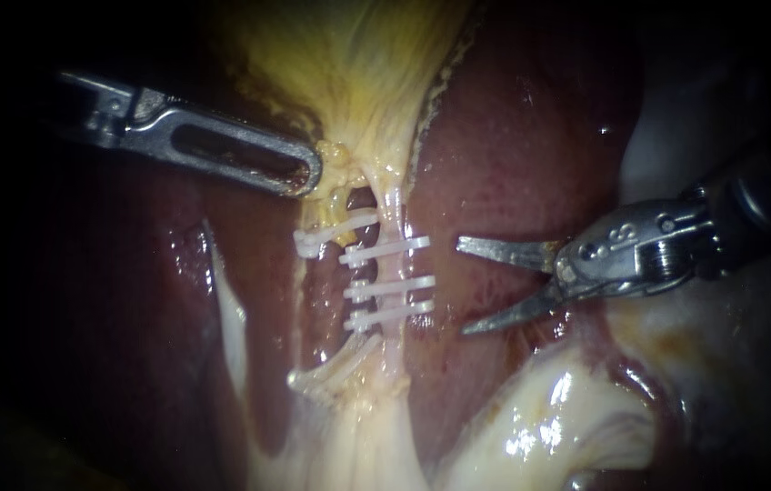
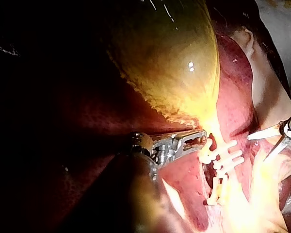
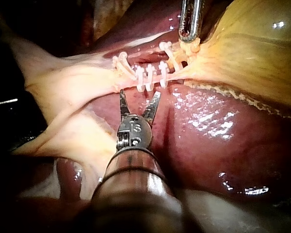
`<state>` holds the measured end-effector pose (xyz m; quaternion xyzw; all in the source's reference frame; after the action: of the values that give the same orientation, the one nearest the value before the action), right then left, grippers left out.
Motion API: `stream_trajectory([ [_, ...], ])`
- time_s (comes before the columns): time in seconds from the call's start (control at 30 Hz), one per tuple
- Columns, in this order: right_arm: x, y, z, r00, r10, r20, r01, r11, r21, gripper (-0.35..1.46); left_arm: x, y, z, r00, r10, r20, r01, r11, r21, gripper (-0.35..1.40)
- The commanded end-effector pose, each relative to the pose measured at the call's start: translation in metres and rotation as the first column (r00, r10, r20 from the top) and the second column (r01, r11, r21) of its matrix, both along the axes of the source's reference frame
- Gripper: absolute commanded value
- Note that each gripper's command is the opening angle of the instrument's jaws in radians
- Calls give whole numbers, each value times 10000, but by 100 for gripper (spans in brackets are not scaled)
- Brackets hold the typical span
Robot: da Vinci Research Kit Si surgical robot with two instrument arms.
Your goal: Go to the cutting position right tube
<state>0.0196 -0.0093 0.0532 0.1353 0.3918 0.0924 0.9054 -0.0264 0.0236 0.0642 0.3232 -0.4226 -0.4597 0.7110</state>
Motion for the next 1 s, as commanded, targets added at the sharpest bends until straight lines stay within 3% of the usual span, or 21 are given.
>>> stream_trajectory([
  [0.03, 0, 0, 0, 10000, -2, -3, 2, 10000, 2, 135, 1, 0, -1, 10000, 6, 12, -6, 10000, -1, -35],
  [0.13, 0, 0, 0, 10000, -20, -15, 20, 10000, 22, 135, 4, 1, -4, 10000, 24, 28, -24, 10000, 14, -35],
  [0.33, 2, 0, 0, 10000, -46, -35, 47, 10000, 61, 135, 25, 3, -22, 10000, 57, 67, -57, 10000, 67, -35],
  [0.53, 3, 0, 0, 10000, -61, -46, 61, 9999, 81, 135, 53, 24, -55, 9995, -313, -69, 314, 9994, 129, -35],
  [0.63, 4, 0, 0, 9999, -92, -69, 93, 9999, 120, 135, 63, 35, -68, 9991, -423, -52, 422, 9991, -75, -35],
  [0.87, 12, 1, 0, 9990, -294, -329, 307, 9987, 403, 135, 67, 38, -71, 9988, -470, -99, 469, 9988, -127, -35],
  [1.0, 21, 3, 1, 9981, 58, -614, 12, 9936, 1130, 135, 66, 36, -69, 9988, -479, -108, 478, 9988, -140, -35],
])
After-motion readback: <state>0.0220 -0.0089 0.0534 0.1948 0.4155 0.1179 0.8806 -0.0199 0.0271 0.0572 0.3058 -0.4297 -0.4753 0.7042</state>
